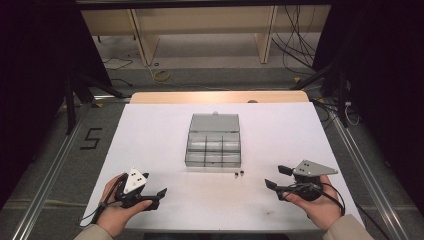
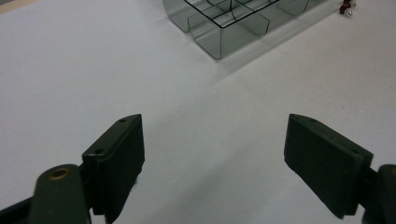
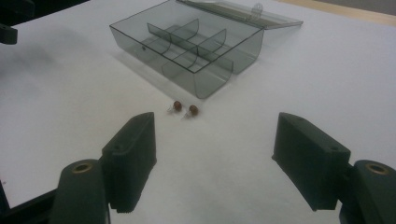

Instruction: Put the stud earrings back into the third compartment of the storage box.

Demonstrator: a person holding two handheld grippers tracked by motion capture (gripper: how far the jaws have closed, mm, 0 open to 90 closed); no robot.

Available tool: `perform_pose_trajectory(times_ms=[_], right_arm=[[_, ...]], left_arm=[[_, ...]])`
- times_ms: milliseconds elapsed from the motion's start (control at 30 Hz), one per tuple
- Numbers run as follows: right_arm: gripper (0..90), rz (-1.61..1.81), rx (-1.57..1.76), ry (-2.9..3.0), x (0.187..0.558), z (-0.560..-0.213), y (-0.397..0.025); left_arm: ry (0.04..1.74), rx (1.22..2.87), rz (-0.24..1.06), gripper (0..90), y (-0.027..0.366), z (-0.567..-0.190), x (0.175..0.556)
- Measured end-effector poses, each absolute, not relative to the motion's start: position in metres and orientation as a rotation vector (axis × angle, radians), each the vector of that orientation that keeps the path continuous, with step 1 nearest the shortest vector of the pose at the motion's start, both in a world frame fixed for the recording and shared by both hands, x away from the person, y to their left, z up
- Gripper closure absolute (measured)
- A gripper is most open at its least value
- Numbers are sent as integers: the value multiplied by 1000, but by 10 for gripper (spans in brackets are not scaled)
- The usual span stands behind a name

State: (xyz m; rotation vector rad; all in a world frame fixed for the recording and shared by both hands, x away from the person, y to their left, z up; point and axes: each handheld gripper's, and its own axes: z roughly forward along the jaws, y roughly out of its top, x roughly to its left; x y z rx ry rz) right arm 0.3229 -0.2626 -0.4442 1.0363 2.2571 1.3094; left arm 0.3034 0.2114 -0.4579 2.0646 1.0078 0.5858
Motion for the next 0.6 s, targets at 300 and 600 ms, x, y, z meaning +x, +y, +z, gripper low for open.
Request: perform_pose_trajectory(times_ms=[300, 600], right_arm=[[307, 1303, 1036, 2275, 330, -449, -253], [376, 1266, 1031, 2321, 344, -458, -234]], left_arm=[[1007, 2070, 580, 187, 209, -460, 304], [998, 2087, 575, 186, 207, -461, 304]])
